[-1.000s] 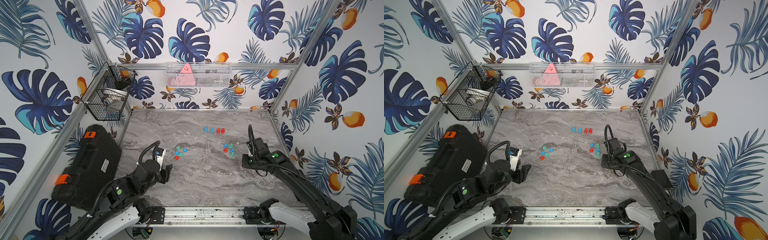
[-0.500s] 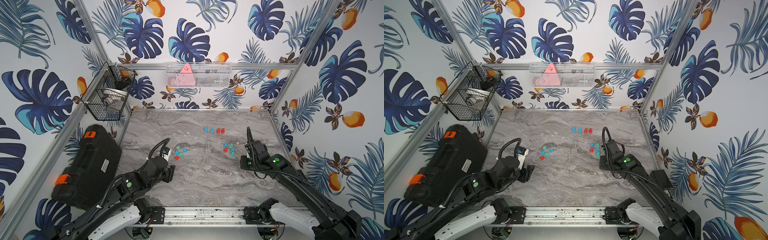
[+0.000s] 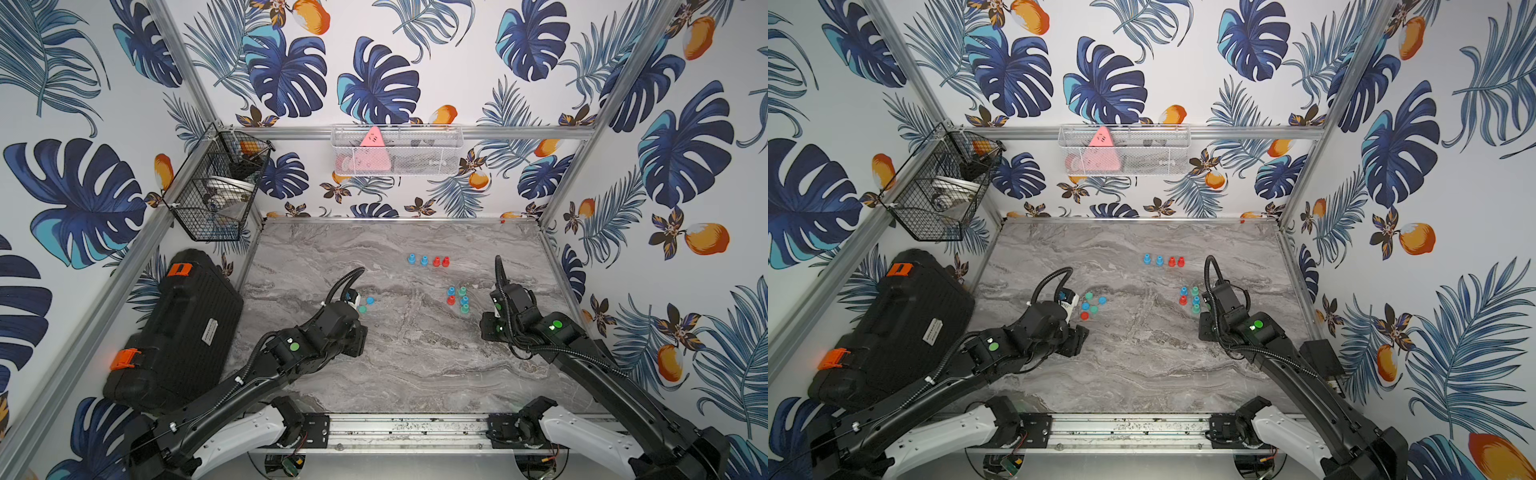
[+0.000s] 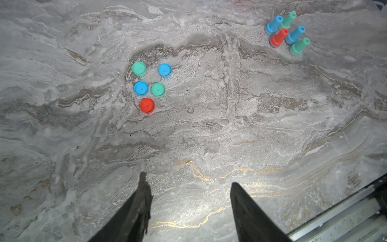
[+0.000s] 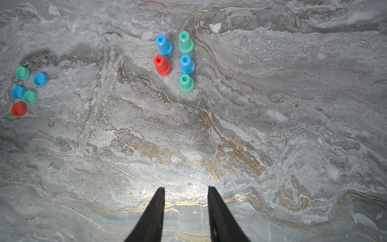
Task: Close the stamp cap
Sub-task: Move the cover to the center of the board.
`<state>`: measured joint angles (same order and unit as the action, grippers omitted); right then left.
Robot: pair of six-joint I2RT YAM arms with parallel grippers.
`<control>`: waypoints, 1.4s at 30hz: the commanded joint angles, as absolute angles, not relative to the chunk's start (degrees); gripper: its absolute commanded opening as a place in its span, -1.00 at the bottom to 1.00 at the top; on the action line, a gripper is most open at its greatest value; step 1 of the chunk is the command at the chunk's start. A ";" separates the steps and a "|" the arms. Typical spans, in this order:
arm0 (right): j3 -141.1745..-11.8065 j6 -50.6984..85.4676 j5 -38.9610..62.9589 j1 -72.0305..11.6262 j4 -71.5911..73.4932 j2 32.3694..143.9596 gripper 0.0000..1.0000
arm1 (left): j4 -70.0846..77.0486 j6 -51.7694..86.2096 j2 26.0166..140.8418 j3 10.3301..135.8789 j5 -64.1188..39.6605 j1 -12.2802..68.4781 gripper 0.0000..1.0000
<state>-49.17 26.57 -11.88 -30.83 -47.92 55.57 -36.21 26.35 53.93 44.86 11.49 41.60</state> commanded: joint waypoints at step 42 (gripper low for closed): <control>-48.96 27.97 -16.21 -35.68 -46.82 53.00 -0.20 | -7.97 36.65 84.86 44.90 3.87 25.74 0.26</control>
<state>-48.90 27.57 -15.57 -35.62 -47.83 52.88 -9.65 36.69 84.62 44.73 4.03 26.02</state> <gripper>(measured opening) 0.401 0.629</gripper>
